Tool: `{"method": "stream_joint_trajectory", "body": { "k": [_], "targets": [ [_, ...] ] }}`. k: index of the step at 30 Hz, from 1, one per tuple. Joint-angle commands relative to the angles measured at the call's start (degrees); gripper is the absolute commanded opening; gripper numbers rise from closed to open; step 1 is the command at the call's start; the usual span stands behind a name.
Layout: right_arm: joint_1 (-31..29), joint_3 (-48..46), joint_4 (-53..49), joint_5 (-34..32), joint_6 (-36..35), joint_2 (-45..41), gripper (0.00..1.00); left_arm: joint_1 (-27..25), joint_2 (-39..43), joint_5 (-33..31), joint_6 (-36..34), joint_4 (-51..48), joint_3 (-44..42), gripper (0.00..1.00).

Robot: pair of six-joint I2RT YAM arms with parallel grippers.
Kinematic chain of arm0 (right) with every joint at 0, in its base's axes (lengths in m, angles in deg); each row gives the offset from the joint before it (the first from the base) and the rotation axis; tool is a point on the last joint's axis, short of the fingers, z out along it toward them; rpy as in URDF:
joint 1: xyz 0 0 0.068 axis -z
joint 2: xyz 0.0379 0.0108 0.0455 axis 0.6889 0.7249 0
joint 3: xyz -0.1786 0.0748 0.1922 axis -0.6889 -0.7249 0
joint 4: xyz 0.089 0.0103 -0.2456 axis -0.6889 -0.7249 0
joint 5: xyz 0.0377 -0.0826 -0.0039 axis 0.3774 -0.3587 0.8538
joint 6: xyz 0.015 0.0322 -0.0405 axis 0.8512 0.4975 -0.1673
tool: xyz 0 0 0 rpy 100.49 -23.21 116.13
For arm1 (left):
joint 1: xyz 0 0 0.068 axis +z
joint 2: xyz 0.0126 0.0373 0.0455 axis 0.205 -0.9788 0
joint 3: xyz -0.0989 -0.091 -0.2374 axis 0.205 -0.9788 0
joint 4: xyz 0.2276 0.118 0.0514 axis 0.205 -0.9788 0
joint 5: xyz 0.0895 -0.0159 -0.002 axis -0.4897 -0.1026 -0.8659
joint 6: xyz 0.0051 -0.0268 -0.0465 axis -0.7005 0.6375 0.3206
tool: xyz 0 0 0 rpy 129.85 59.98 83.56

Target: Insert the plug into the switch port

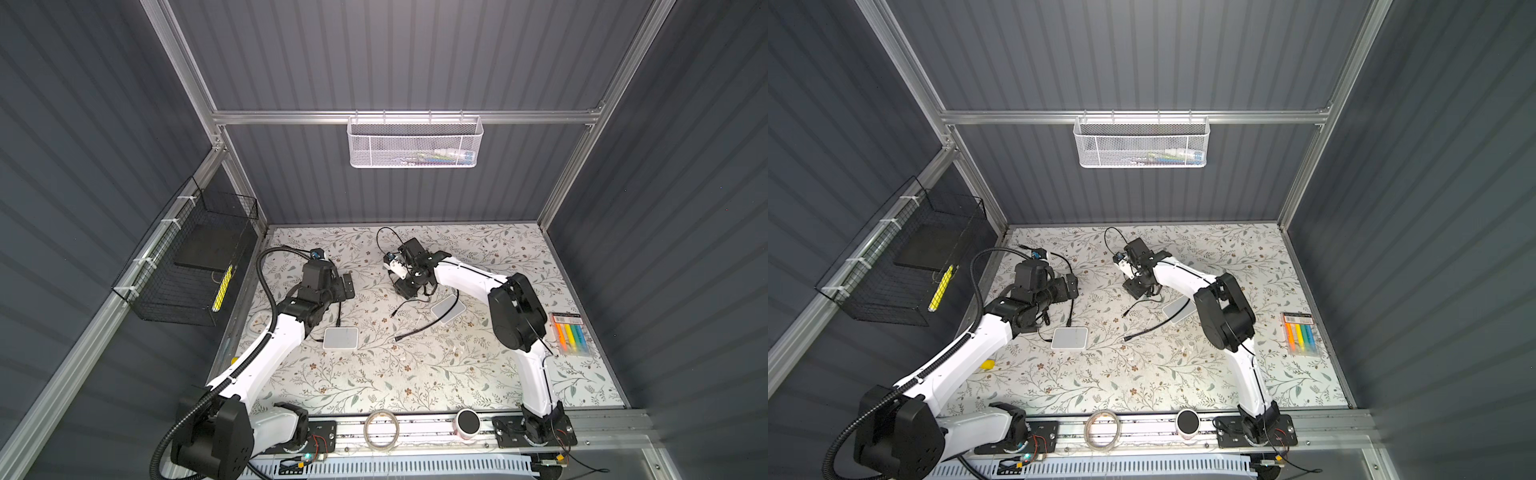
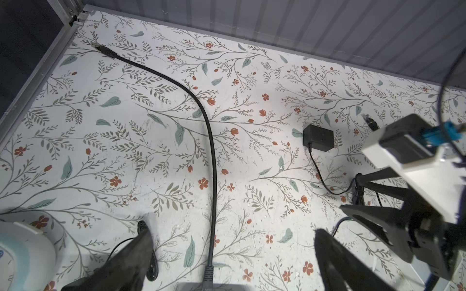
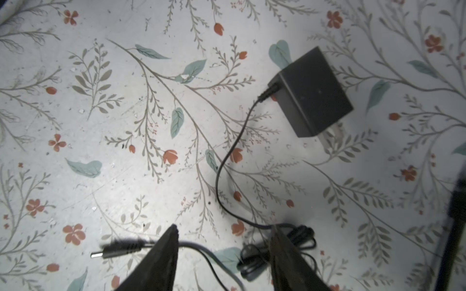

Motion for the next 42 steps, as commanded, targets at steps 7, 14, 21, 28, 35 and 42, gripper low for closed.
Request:
{"method": "stream_joint_trajectory", "body": {
  "k": [7, 14, 21, 28, 35, 42],
  "targets": [
    [-0.58, 8.35, -2.59, -3.36, 2.26, 6.74, 0.48, 0.35, -0.38, -0.32, 0.32, -0.22, -1.19, 1.00],
    [-0.67, 9.00, -2.31, -3.81, 3.01, 7.02, 0.27, 0.37, -1.74, 0.59, 0.55, 0.44, -1.29, 1.00],
    [-0.94, 9.27, -2.69, -2.95, 3.73, 7.63, 0.27, 0.36, -2.40, 1.78, 0.67, 0.82, -1.24, 1.00],
    [-1.11, 10.80, -2.98, -3.15, 4.31, 9.38, 0.26, 0.36, -2.16, 2.04, 0.51, 0.51, -1.19, 1.00],
    [-1.46, 11.98, -3.05, -1.83, 5.10, 10.39, 0.25, 0.43, -2.47, 2.32, 0.50, 0.49, -1.18, 1.00],
    [-1.64, 13.00, -3.95, -1.82, 5.89, 11.88, 0.17, 0.37, -2.71, 2.32, 0.53, 0.53, -1.54, 1.00]
  ]
}}
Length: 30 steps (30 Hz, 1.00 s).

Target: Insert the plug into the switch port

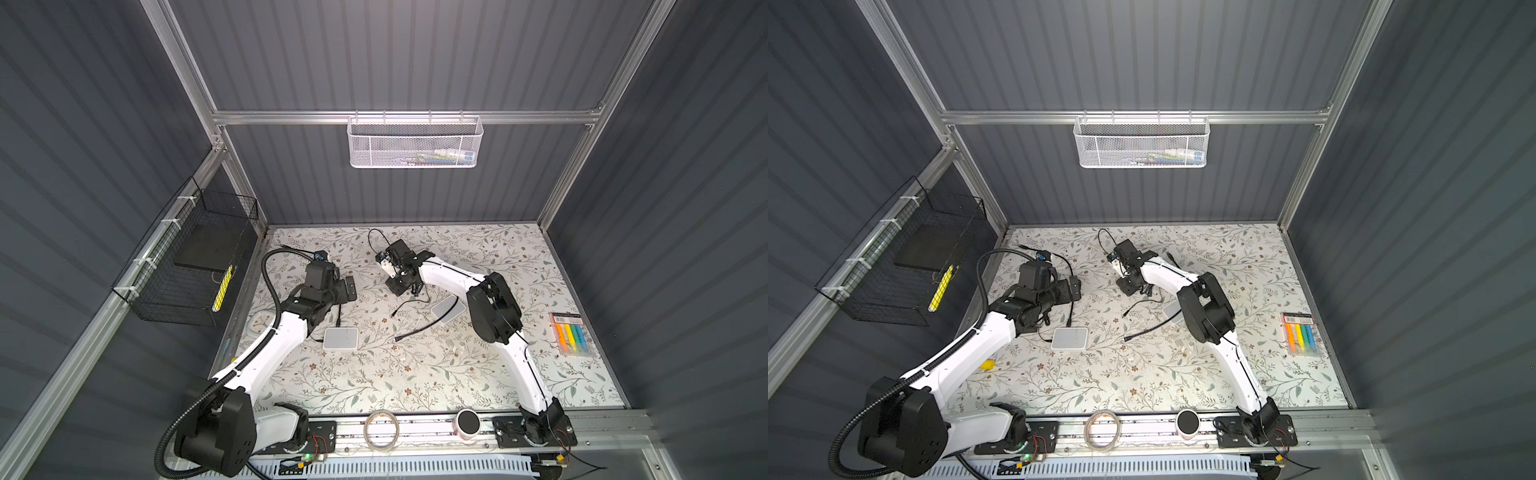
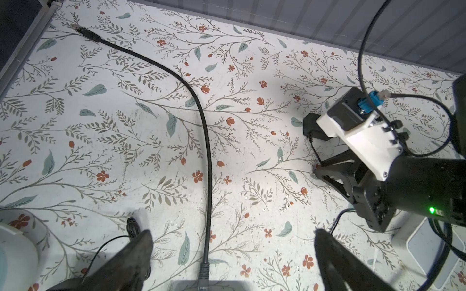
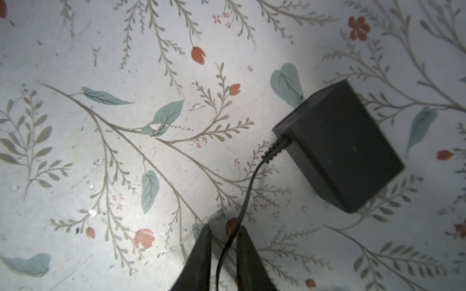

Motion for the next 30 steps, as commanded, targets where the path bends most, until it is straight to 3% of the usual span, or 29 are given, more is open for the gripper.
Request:
{"method": "stream_joint_trajectory", "body": {
  "k": [1, 5, 20, 24, 30],
  "targets": [
    [-0.35, 1.34, -1.57, 0.67, 1.01, 1.47, 0.13, 0.40, -0.66, 0.56, 0.60, 0.14, -1.11, 1.00],
    [-0.27, 2.50, -2.58, 0.96, 1.09, 0.97, 0.00, 0.43, -0.53, 0.54, 0.65, 0.32, -1.48, 1.00],
    [2.47, 3.69, -7.69, -6.78, 1.76, -15.27, 0.00, 0.35, 1.51, 4.53, -0.83, 1.66, -2.33, 0.98],
    [5.03, -4.42, -7.79, -10.51, 4.26, -22.71, 0.00, -0.54, 1.74, 11.08, -3.16, 5.26, -3.53, 0.93],
    [12.04, -20.22, -6.50, -13.29, 8.33, -35.34, 0.00, -9.38, -5.56, 11.25, -9.60, 2.89, 0.82, 0.89]
  ]
}}
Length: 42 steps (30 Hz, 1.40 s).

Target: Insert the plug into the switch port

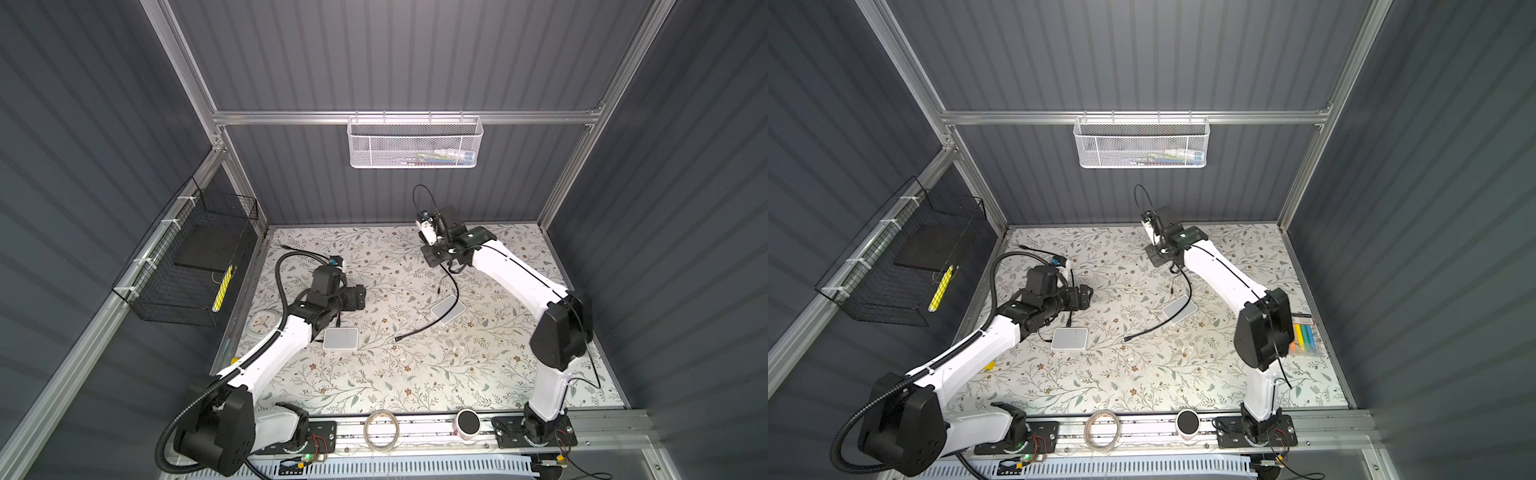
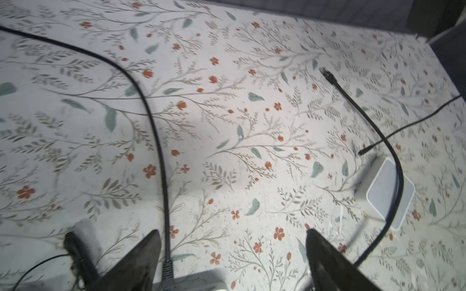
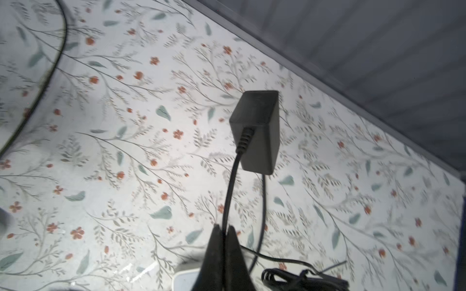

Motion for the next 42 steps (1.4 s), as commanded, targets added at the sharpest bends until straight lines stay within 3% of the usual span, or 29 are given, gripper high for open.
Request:
{"method": "stream_joint_trajectory", "body": {
  "k": [1, 7, 13, 26, 30, 35, 42],
  "targets": [
    [4.10, -7.64, -0.80, -3.13, 3.62, -5.02, 0.00, -4.61, -4.42, 2.39, -5.67, -0.65, 3.25, 0.89],
    [11.13, -18.74, 0.74, -1.84, 5.53, -12.78, 0.00, -12.96, -14.05, 2.21, -12.74, -3.33, 10.63, 0.89],
    [15.12, -27.52, 3.30, -1.22, 7.26, -15.15, 0.00, -19.19, -22.45, 2.81, -17.07, -5.71, 17.22, 0.90],
    [20.13, -31.91, 4.95, 0.57, 10.33, -8.90, 0.00, -23.02, -32.01, 3.68, -20.05, -7.62, 22.09, 0.90],
    [21.45, -32.06, 5.63, 1.68, 11.22, -6.87, 0.11, -23.07, -33.72, 2.22, -20.96, -8.04, 22.65, 0.90],
    [21.74, -32.42, 5.84, 2.00, 11.00, -6.65, 0.37, -23.03, -35.15, 2.60, -21.42, -8.00, 23.42, 0.87],
    [21.65, -33.88, 5.68, 3.38, 9.84, -12.46, 0.41, -23.03, -36.59, 2.66, -21.29, -7.14, 23.38, 0.67]
  ]
}}
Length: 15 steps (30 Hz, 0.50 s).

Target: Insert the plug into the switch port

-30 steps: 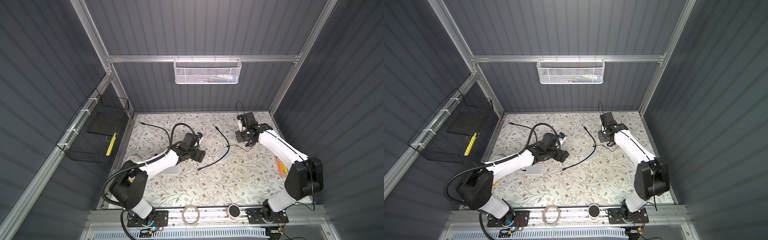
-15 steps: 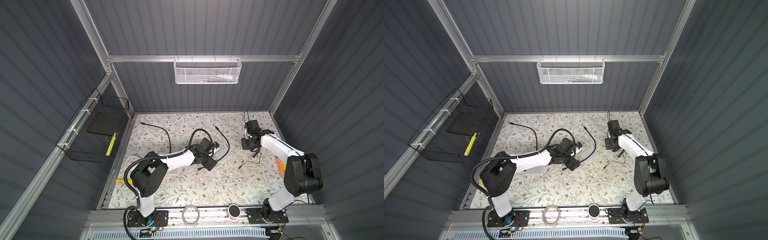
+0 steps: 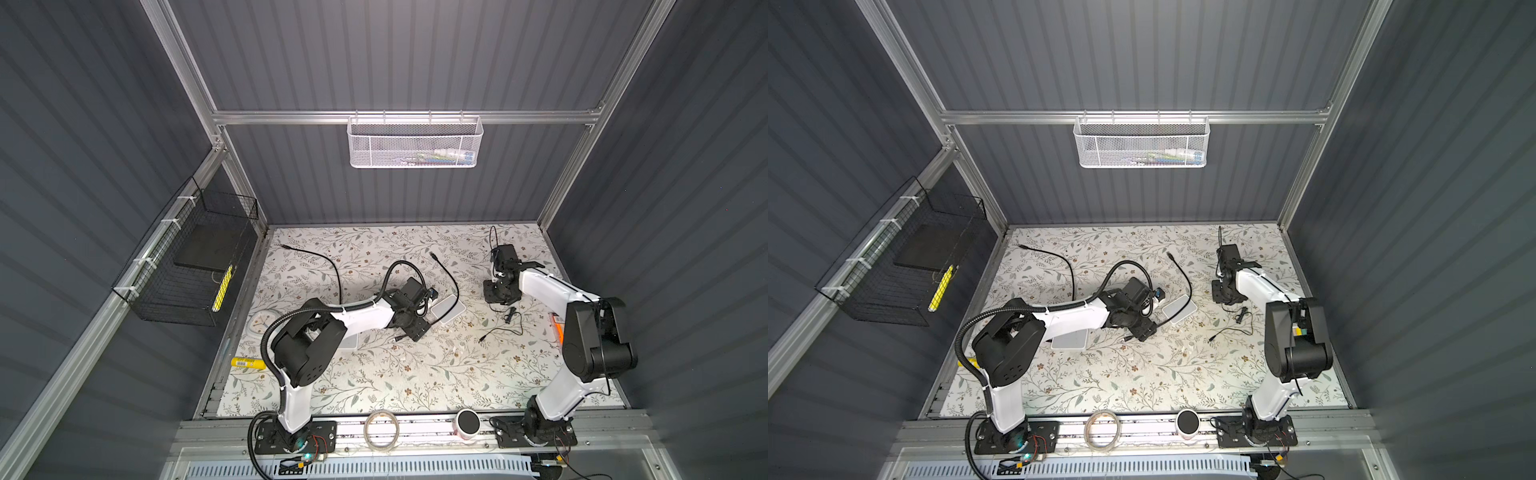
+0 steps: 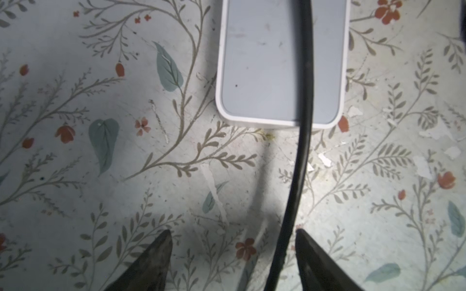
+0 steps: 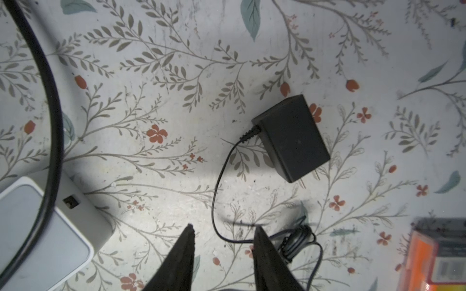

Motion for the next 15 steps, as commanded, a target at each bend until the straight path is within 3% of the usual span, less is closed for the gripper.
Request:
{"method": "stream_joint_trajectory", "body": {
  "k": [1, 6, 15],
  "targets": [
    [-0.07, -1.57, 0.16, 1.67, -0.32, -5.12, 0.42, -0.36, -2.01, -0.09, -0.42, -0.39, 1.80, 0.63],
    [-0.69, -4.82, 1.87, 3.70, 0.96, -8.56, 0.43, -0.36, -3.51, -0.39, -0.31, -0.47, 2.63, 0.46],
    [-3.03, -8.20, 3.94, 5.11, 3.45, -7.46, 0.44, 1.62, -3.34, -5.78, -4.38, 0.84, 6.58, 0.35]
  ]
}}
